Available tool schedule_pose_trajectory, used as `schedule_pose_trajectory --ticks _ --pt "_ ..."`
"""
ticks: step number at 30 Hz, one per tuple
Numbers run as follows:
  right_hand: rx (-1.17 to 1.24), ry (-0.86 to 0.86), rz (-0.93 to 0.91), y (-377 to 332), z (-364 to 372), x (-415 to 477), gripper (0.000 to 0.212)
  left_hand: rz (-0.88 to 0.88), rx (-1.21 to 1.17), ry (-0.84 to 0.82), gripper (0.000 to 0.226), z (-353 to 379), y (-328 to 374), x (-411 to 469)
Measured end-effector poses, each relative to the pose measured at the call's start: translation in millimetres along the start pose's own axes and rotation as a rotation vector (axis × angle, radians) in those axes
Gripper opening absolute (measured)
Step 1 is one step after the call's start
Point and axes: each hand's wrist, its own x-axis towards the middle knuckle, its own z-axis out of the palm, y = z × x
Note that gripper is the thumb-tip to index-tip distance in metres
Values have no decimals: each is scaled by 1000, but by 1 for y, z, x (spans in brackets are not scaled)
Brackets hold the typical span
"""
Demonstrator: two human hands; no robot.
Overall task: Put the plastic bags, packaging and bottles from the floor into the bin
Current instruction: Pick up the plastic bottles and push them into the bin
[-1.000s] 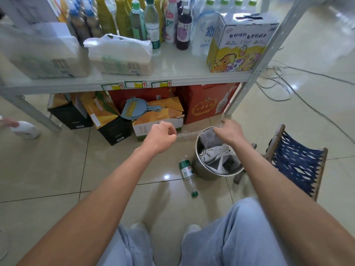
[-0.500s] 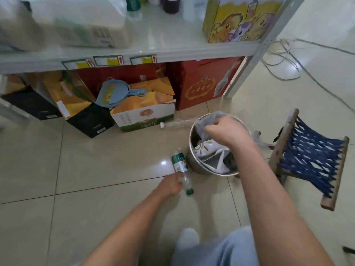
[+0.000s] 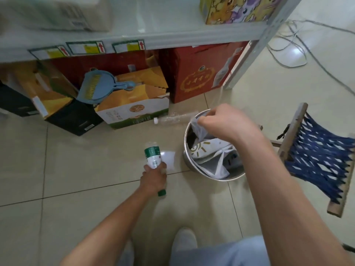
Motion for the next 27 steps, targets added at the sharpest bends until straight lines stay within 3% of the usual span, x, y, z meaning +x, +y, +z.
schedule_pose_trajectory --ticks 6,9,12,14,18,20,22,27 --pt "90 -4 -41 -12 -18 -28 32 217 68 86 52 -113 5 -67" --pt "142 -8 -49 -16 -21 -49 37 324 -209 204 52 -162 29 -106" --pt "304 -30 -68 -24 -23 -73 64 369 -431 289 58 -188 52 -147" --pt "389 -44 -85 -29 -20 -83 59 407 -554 305 65 -193 64 -173" --pt "445 66 -73 -36 -10 -83 79 543 -721 265 69 -192 79 -200" --pt "474 157 -64 -38 -11 -79 80 583 -787 209 62 -194 84 -198" --pt "451 245 -33 -34 -11 -75 76 579 -791 202 40 -193 80 -178" --pt "323 263 76 -14 -1 -43 68 305 -520 211 13 -168 23 -77"
